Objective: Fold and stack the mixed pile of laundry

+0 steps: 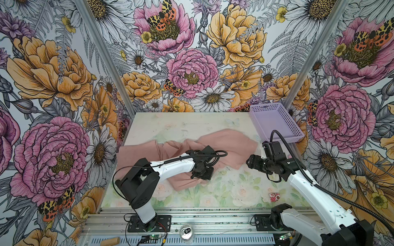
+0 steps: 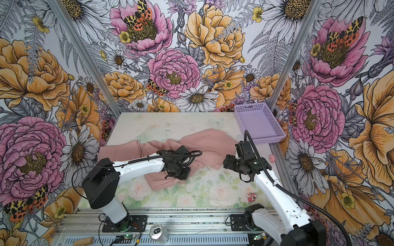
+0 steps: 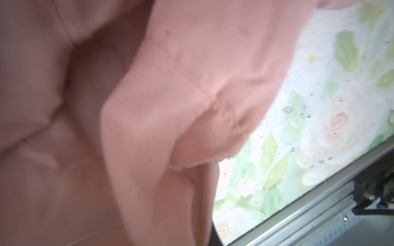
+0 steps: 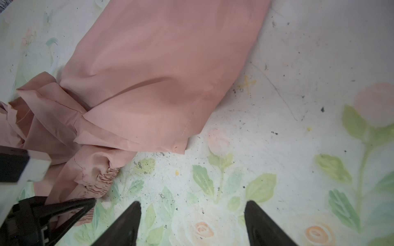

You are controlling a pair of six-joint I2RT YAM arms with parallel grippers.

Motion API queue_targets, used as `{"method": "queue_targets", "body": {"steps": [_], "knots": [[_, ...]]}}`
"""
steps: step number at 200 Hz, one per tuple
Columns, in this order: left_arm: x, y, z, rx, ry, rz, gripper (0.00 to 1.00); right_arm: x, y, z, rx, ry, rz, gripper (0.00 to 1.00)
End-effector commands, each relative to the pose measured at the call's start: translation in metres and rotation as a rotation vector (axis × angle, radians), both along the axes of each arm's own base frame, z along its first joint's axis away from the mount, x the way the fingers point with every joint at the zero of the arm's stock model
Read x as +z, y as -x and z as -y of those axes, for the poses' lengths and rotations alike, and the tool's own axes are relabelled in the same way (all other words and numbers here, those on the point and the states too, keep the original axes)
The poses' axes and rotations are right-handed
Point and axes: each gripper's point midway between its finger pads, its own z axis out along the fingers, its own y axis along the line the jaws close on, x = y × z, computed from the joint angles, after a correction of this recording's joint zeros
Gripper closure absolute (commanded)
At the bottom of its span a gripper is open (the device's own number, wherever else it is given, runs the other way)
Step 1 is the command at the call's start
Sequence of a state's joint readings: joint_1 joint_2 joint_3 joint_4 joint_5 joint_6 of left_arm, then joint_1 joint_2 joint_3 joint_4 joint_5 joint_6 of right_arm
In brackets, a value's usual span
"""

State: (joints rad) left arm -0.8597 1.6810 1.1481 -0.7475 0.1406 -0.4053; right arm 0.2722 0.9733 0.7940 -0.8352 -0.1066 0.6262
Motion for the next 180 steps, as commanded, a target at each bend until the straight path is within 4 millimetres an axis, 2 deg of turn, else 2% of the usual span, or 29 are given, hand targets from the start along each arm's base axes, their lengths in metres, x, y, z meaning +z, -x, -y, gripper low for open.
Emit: {"method": "queue_targets", "body": {"steps": [1, 26, 76, 112, 135, 138, 140, 142, 164, 180], "knots": [[0.062, -0.024, 0.025, -0.038, 0.150, 0.123, 1.00, 0.006, 0.001, 0.002, -0.042, -0.020, 0.044, 0.22], [0.106, -0.039, 0.038, -0.066, 0.247, 0.158, 1.00, 0.014, 0.004, 0.001, -0.042, -0.038, 0.076, 0.22], [0.196, -0.060, 0.060, -0.122, 0.440, 0.231, 1.00, 0.055, 0.003, -0.009, -0.025, -0.143, 0.218, 0.22], [0.260, -0.077, 0.080, -0.152, 0.550, 0.328, 1.00, 0.066, 0.001, -0.012, -0.008, -0.163, 0.268, 0.22], [0.299, -0.088, 0.101, -0.188, 0.638, 0.381, 1.00, 0.072, -0.001, -0.008, -0.014, -0.146, 0.292, 0.22], [0.309, -0.088, 0.103, -0.196, 0.657, 0.397, 1.00, 0.073, -0.001, -0.008, -0.016, -0.145, 0.296, 0.22], [0.301, -0.093, 0.109, -0.196, 0.651, 0.382, 1.00, 0.074, -0.001, -0.007, -0.017, -0.143, 0.299, 0.22], [0.302, -0.094, 0.113, -0.201, 0.656, 0.380, 1.00, 0.074, -0.001, -0.007, -0.018, -0.142, 0.301, 0.22], [0.347, -0.100, 0.137, -0.246, 0.765, 0.446, 1.00, 0.085, -0.001, 0.002, -0.054, -0.121, 0.347, 0.22], [0.372, -0.107, 0.152, -0.265, 0.834, 0.495, 1.00, 0.095, 0.001, 0.012, -0.094, -0.099, 0.387, 0.22]]}}
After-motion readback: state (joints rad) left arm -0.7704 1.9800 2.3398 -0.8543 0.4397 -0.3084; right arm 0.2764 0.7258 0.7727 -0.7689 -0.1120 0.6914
